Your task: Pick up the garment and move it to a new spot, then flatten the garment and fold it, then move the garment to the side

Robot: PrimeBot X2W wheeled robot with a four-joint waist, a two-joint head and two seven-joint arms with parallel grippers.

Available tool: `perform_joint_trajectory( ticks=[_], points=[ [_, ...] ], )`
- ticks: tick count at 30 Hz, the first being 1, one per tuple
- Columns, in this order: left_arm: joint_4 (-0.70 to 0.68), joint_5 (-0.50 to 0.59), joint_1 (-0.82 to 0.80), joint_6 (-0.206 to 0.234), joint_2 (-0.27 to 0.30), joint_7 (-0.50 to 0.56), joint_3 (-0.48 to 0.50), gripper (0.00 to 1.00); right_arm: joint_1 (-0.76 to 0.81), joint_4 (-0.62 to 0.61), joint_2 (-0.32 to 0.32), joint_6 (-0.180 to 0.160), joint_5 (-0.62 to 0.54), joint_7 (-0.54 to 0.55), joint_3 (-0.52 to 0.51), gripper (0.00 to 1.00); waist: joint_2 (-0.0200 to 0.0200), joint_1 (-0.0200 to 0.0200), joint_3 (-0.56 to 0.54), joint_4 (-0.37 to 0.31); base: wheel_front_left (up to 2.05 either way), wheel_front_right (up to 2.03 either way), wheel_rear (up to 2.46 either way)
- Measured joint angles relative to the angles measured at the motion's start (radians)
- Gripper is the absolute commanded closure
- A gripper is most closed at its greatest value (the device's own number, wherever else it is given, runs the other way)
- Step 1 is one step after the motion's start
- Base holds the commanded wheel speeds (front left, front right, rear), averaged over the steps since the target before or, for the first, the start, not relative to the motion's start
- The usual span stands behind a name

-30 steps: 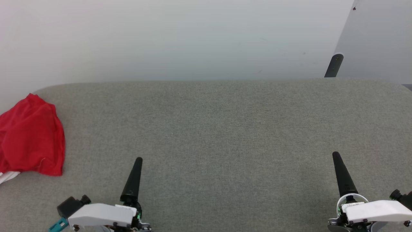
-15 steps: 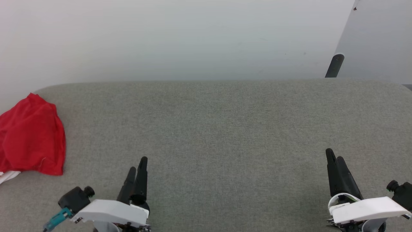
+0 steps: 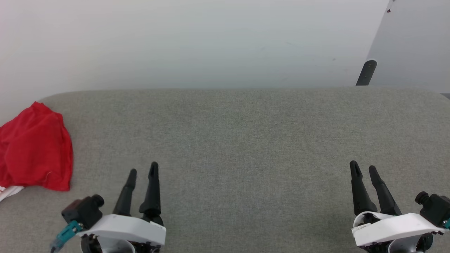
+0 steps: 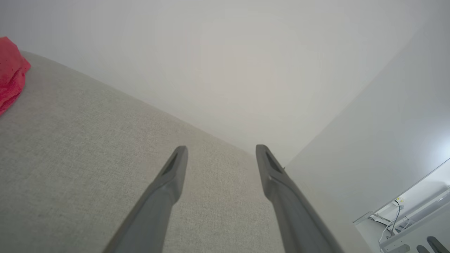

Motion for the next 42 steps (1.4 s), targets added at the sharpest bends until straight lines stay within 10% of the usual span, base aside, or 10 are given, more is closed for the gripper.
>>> perform_joint_trajectory(
  ticks=[42],
  points=[
    [-0.066,0.557,0.039,-0.09,-0.065,-0.088,0.104,0.0,-0.001,-0.059,0.0,0.0,-0.509,-0.068,-0.022,0.0,0.0,0.0001,-0.012,-0.006,0.0,0.0,0.0]
  ],
)
